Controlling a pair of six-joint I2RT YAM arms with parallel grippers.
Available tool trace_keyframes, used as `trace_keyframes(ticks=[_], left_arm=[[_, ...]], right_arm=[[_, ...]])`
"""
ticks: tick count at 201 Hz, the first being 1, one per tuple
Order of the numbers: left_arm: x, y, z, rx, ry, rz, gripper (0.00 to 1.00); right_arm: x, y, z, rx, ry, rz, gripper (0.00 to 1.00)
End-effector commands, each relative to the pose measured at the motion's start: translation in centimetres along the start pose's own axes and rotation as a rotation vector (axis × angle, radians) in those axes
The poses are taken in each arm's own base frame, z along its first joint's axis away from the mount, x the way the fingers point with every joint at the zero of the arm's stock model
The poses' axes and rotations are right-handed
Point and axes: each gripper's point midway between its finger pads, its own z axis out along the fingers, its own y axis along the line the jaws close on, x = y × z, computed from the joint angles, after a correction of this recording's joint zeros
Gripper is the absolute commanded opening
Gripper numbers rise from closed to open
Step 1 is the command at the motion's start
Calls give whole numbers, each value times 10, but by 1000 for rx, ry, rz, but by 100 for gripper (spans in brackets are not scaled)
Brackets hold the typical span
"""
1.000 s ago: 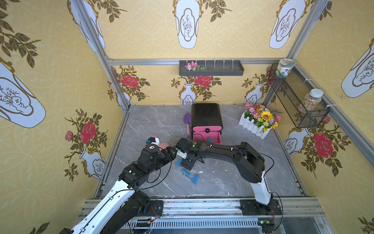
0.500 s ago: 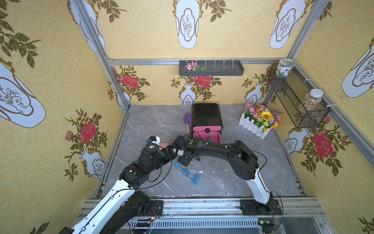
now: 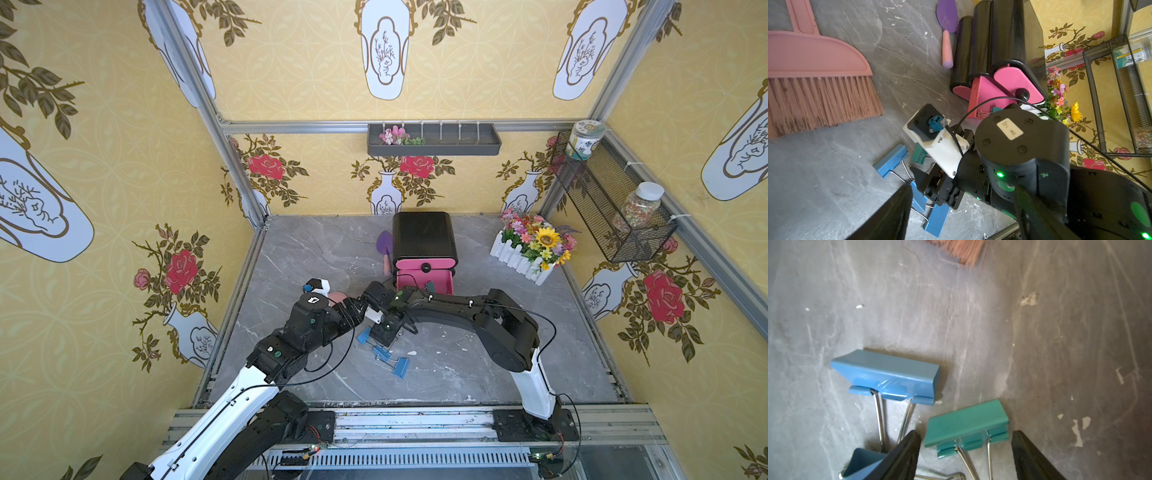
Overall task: Put the binder clips in the drawer according to color
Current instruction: Pick up the binder clip at the center of the board.
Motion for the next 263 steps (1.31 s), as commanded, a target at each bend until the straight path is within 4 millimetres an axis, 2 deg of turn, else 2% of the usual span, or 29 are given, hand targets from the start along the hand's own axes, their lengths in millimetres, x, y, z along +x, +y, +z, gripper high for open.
trace_keyframes(ticks=[1,61,92,148,181,238,263], left_arm=[[1,-4,1,24,4,-4,82],[1,-3,0,21,6,-9,82],[1,-4,0,22,8,-9,82],[1,-6,3,29,12,-10,81],[1,-7,3,34,11,-13,81],[-2,-8,-1,33,-6,-14,81],[-5,-10,-2,38,-16,-16,81]], right_arm=[[-5,0,-2,1,-22,16,72],[-14,-5,6,23,-27,26,76],[-15,-5,1,24,-34,31,65],[-14,-5,-14,37,-52,33,55],[-23,-1,-36,42,-97,32,54],[-47,18,-90,63,-182,-35,54],[-56,15,-115,94,-223,-61,54]])
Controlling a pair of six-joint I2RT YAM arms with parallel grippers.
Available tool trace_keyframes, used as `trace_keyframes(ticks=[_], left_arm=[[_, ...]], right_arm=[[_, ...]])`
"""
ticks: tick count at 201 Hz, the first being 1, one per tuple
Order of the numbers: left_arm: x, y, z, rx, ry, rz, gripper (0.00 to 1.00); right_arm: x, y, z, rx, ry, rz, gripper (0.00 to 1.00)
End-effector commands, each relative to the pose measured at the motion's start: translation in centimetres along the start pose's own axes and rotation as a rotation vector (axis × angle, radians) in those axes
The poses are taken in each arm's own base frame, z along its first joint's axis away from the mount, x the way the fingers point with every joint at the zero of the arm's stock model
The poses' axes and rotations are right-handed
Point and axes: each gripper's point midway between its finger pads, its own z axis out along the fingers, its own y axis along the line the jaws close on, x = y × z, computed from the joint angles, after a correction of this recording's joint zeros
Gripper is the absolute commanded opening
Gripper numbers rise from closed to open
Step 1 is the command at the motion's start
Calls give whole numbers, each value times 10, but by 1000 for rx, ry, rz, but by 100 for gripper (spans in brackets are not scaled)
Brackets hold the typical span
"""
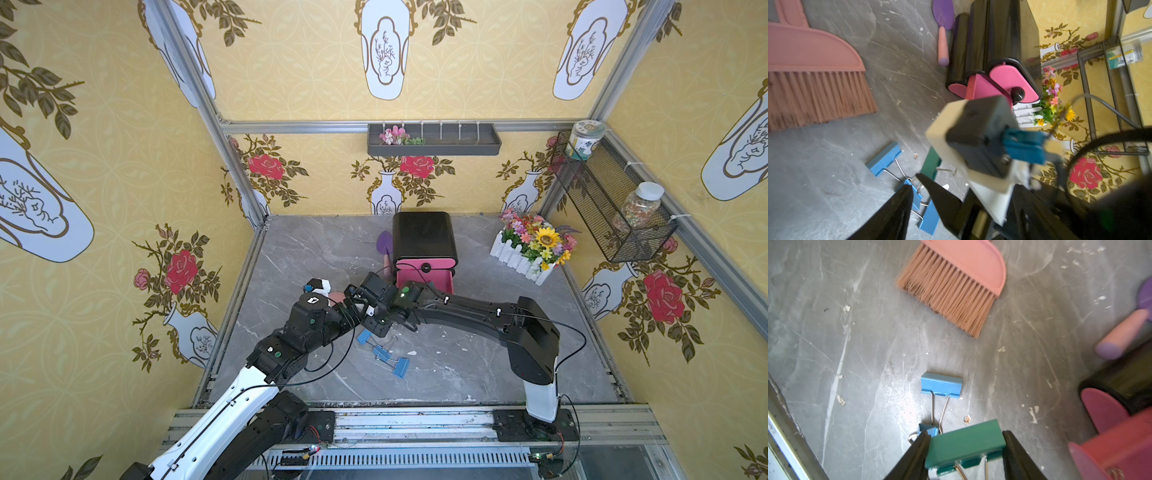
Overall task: Put the binder clips in the drawer according to color
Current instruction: Pick up the binder clip at the center of the board, then place the binder clip in the drawer.
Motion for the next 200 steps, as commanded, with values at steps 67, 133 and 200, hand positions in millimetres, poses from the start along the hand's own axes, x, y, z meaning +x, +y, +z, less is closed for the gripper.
trace_keyframes(ticks=[67,133,200], left_arm=[[-23,-24,-25,90,-117,-1,82],[-42,-35,-41,97,-201,12,84],[-37,-33,-30,84,-166,-3,83]], right_arm=[[-22,-62,-50,113,-78,-44,55],[-15,-99,-54,180,-96,-22,54],[-8,-132,-53,225,-103,-26,58]])
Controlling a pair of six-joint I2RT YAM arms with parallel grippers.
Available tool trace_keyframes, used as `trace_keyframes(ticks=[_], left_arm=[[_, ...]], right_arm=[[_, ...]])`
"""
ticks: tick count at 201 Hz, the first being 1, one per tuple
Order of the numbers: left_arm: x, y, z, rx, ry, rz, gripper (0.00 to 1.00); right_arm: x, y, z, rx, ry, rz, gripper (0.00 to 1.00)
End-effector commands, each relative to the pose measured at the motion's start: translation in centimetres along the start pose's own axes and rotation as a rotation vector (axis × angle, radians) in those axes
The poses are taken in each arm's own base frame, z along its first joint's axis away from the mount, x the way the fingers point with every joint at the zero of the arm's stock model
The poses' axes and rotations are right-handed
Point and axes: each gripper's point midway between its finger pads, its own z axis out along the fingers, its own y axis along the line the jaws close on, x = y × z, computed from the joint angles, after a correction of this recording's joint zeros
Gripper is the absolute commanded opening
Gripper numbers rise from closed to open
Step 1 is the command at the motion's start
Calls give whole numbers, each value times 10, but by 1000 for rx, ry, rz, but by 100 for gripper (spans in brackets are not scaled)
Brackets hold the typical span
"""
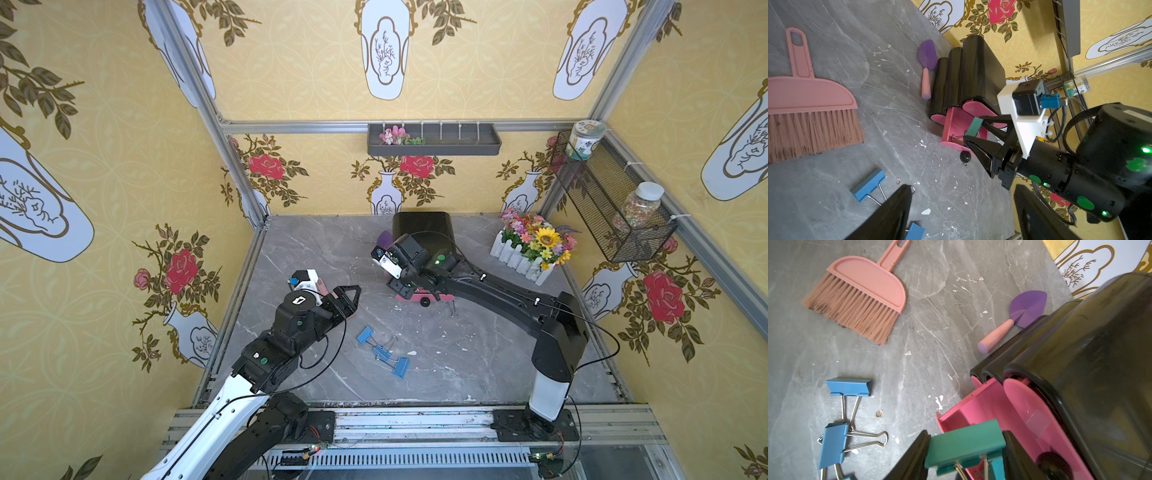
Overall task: Put the binder clips in the drawer according to color
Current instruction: Place the binder clip in the drawer.
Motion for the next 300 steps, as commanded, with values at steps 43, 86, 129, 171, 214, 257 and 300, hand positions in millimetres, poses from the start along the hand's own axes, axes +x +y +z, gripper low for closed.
trace_keyframes(ticks=[43,86,129,171,214,257,300], left_arm=[[4,2,4,-3,14,-10,83],[5,2,5,-2,22,-12,83],[6,4,4,-2,22,-13,83],[6,4,3,-1,23,-15,83],[6,-1,7,9,34,-4,83],[11,-6,17,32,66,0,83],[15,-10,24,58,85,-6,82]], right_arm=[[2,-16,2,37,-26,-29,59],[10,-23,5,61,-16,-29,63],[12,-25,5,77,-17,-30,67],[4,-31,-9,97,-66,6,75],[17,-56,-49,195,-152,198,87],[114,-103,-72,237,-161,714,89],[211,-107,-59,217,13,1076,81]])
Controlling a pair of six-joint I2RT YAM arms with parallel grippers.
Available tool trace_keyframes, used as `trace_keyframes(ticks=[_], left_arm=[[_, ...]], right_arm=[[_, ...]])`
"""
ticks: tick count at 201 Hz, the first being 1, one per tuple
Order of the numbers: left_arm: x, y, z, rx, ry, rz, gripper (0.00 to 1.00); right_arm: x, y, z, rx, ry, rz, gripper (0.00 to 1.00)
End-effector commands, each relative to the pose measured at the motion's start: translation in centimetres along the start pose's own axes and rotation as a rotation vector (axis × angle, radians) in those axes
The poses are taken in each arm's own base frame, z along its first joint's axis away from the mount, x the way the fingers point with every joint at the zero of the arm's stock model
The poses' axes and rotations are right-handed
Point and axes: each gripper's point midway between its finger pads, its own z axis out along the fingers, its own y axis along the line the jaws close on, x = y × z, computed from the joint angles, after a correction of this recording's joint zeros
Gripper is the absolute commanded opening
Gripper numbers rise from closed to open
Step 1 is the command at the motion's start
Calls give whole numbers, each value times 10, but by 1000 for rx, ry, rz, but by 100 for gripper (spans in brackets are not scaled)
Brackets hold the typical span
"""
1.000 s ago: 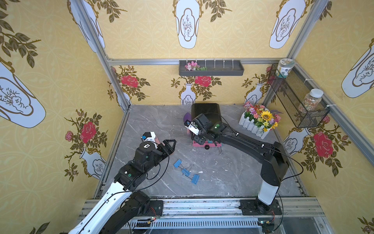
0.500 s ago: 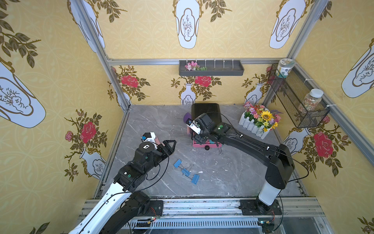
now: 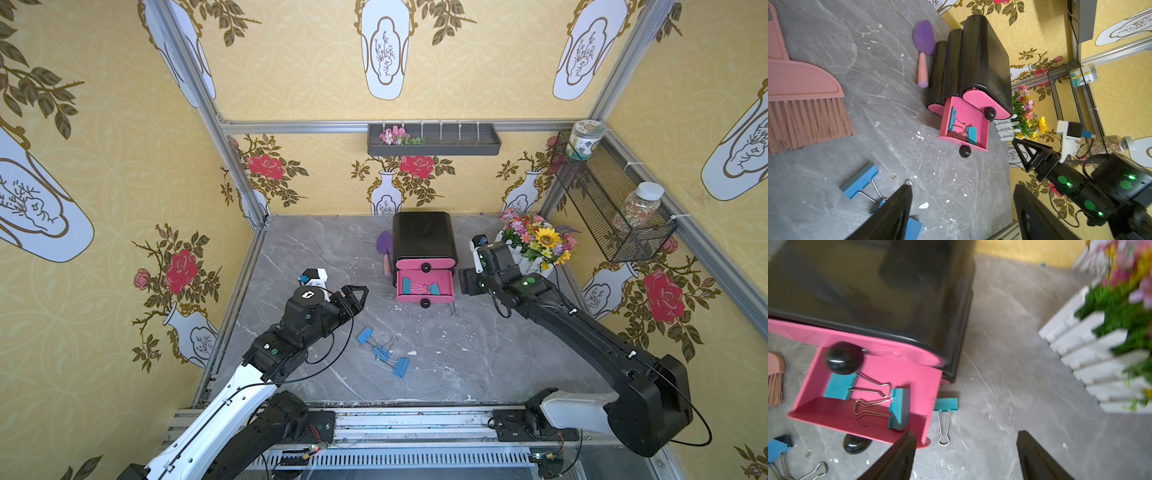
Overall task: Put the binder clips in the drawer according to color
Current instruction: Place the binder clip in the drawer, then pick up the binder clip at the center of the board.
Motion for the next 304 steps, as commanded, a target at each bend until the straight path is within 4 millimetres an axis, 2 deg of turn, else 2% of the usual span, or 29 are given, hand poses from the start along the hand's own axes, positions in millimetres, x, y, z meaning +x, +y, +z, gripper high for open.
trace_keyframes(ticks=[1,17,44,91,133,191,250,272,304], left_arm=[[0,-9,3,50,5,6,82],[1,-9,5,55,8,1,82],[4,-8,6,63,15,-7,82],[7,-3,4,61,15,-11,82],[8,1,3,56,13,-13,82],[9,4,0,51,13,-14,82],[10,3,0,54,18,-21,82],[9,2,0,56,14,-21,82],[9,1,3,63,15,-25,82]], right_arm=[[33,-19,8,-5,112,241,81],[57,-29,20,-8,193,338,86],[85,-27,42,7,291,371,93],[104,-21,69,64,361,335,97],[115,-8,88,125,399,243,100],[130,-12,97,192,410,237,97],[128,-14,103,206,399,250,97],[131,-17,97,217,403,266,97],[143,-13,75,208,410,334,99]])
